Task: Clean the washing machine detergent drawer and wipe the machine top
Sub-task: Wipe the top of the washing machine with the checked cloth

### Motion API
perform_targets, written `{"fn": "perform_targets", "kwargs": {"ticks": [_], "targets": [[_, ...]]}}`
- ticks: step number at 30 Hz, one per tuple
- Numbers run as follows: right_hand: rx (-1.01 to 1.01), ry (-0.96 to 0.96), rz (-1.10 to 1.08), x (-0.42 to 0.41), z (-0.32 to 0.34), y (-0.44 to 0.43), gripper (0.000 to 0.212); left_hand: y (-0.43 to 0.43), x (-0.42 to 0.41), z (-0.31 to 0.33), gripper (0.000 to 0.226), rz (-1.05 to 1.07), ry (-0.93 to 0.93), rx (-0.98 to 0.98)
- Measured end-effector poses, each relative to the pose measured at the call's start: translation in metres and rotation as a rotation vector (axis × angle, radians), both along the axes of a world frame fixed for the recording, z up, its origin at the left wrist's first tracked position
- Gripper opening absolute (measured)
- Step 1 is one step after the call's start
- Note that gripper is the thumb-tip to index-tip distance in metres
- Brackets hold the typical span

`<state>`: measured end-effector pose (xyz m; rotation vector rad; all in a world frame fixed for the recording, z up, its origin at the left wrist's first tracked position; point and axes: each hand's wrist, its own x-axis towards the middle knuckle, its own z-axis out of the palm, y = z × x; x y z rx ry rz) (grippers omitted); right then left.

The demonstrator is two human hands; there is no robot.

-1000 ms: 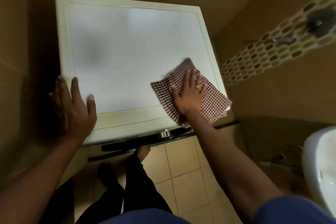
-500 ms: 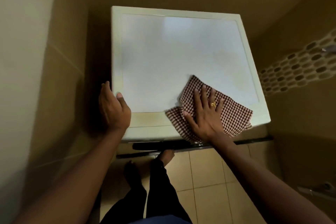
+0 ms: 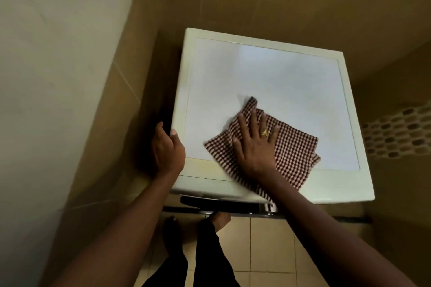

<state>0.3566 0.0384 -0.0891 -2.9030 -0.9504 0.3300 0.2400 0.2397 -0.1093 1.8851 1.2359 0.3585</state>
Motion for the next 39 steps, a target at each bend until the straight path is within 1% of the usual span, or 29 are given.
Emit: {"fn": "perform_targets", "kwargs": {"ticks": [2,3,4,6,8,10,11,12,14,16,17,18,20,22,23,24,25,26,27,29,30,31,32,34,35,37,39], "targets": [[0.011,0.013,0.239,-0.02,0.006,-0.011,0.067,0.001,0.0,0.001,0.051,0.018,-0.009,-0.039],[0.011,0.02,0.311,-0.019,0.008,-0.018,0.067,0.001,0.0,0.002,0.051,0.032,-0.01,-0.061],[0.022,0.019,0.323,-0.01,0.008,-0.021,0.068,0.002,0.0,0.002,0.052,0.046,-0.009,-0.077],[0.039,-0.018,0.196,0.014,0.003,-0.009,0.069,0.001,0.0,0.003,0.051,0.054,-0.01,-0.088],[0.028,-0.059,0.048,0.035,-0.006,0.024,0.07,0.001,-0.001,0.003,0.05,0.056,-0.009,-0.09],[0.03,-0.068,0.01,0.044,-0.011,0.066,0.072,0.002,-0.001,0.002,0.048,0.054,-0.006,-0.091],[0.037,-0.067,0.04,0.04,-0.01,0.086,0.072,0.002,-0.001,0.002,0.047,0.054,-0.009,-0.089],[0.047,-0.066,0.111,0.033,-0.007,0.1,0.072,0.003,-0.001,0.001,0.045,0.061,-0.015,-0.088],[0.035,-0.058,0.35,0.013,-0.003,0.105,0.069,0.004,-0.001,0.001,0.043,0.091,-0.027,-0.097],[0.018,-0.062,0.56,0.006,-0.001,0.081,0.068,0.003,0.0,0.001,0.042,0.111,-0.02,-0.095],[0.013,-0.055,0.596,0.013,0.0,0.068,0.068,0.003,0.0,0.001,0.042,0.105,-0.018,-0.087],[0.014,-0.065,0.572,0.025,0.0,0.059,0.067,0.002,0.0,0.002,0.042,0.096,-0.019,-0.078],[0.033,-0.081,0.404,0.05,-0.004,0.06,0.067,0.0,-0.001,0.003,0.046,0.077,-0.025,-0.062],[0.058,-0.086,0.223,0.069,-0.008,0.088,0.068,0.0,-0.001,0.005,0.056,0.064,-0.031,-0.048],[0.059,-0.091,0.166,0.07,-0.009,0.107,0.069,0.001,-0.001,0.006,0.058,0.066,-0.037,-0.042],[0.058,-0.094,0.14,0.066,-0.009,0.126,0.069,0.001,-0.001,0.006,0.058,0.072,-0.043,-0.036],[0.058,-0.091,0.157,0.058,-0.009,0.141,0.07,0.002,-0.001,0.006,0.057,0.071,-0.049,-0.034],[0.054,-0.077,0.235,0.047,-0.007,0.148,0.069,0.002,-0.001,0.006,0.058,0.066,-0.061,-0.034],[0.044,-0.075,0.366,0.036,-0.006,0.145,0.069,0.003,-0.001,0.005,0.061,0.062,-0.072,-0.038],[0.034,-0.069,0.647,0.028,-0.003,0.119,0.067,0.002,-0.003,0.003,0.064,0.062,-0.071,-0.054],[0.034,-0.058,0.719,0.034,-0.001,0.106,0.067,0.002,-0.003,0.003,0.061,0.063,-0.062,-0.062],[0.035,-0.061,0.713,0.046,-0.001,0.1,0.067,0.001,-0.002,0.003,0.06,0.066,-0.058,-0.067],[0.043,-0.064,0.636,0.058,-0.002,0.101,0.067,0.0,-0.001,0.003,0.059,0.076,-0.056,-0.07],[0.049,-0.061,0.389,0.075,-0.005,0.12,0.068,0.0,0.001,0.002,0.058,0.087,-0.058,-0.068],[0.049,-0.072,0.304,0.078,-0.007,0.135,0.069,0.0,0.0,0.001,0.057,0.088,-0.063,-0.06],[0.044,-0.081,0.22,0.074,-0.009,0.161,0.071,-0.001,0.0,0.0,0.056,0.084,-0.08,-0.033],[0.058,-0.08,0.209,0.061,-0.012,0.17,0.069,-0.001,-0.001,-0.001,0.054,0.099,-0.13,-0.017]]}}
